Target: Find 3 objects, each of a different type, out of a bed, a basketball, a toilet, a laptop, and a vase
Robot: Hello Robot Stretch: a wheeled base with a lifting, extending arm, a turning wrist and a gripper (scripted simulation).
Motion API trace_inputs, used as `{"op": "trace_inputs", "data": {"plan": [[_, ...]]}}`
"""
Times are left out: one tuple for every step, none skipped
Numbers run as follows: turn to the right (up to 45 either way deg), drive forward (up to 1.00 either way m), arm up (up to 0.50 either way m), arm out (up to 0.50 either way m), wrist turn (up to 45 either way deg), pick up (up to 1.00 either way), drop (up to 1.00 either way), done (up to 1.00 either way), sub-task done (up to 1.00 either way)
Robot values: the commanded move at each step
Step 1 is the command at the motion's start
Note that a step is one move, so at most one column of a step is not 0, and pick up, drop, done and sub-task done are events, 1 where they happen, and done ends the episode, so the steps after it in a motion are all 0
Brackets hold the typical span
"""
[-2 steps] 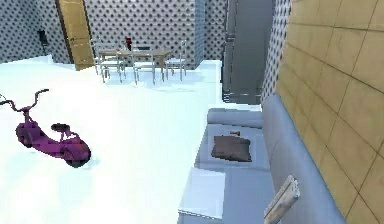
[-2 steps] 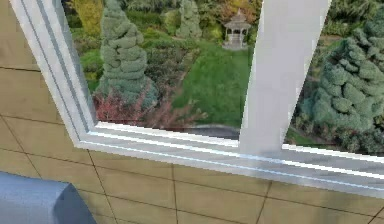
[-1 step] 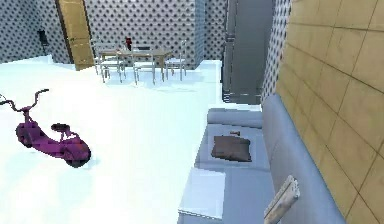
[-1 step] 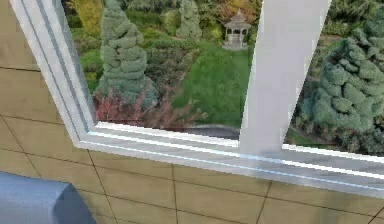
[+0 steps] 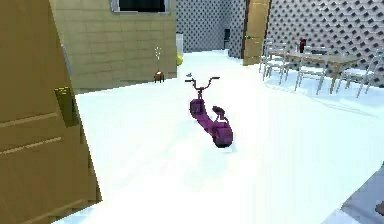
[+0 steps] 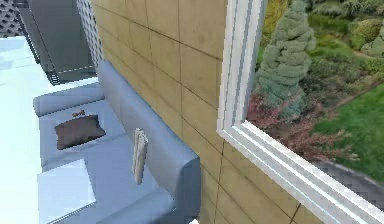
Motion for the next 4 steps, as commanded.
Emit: {"op": "trace_inputs", "data": {"plan": [[-15.0, 0.0, 0.0, 0.0, 0.0, 0.0, 0.0, 0.0, 0.0], [0.0, 0.45, 0.0, 0.0, 0.0, 0.0, 0.0, 0.0, 0.0], [18.0, 0.0, 0.0, 0.0, 0.0, 0.0, 0.0, 0.0, 0.0], [0.0, 0.75, 0.0, 0.0, 0.0, 0.0, 0.0, 0.0, 0.0]]}}
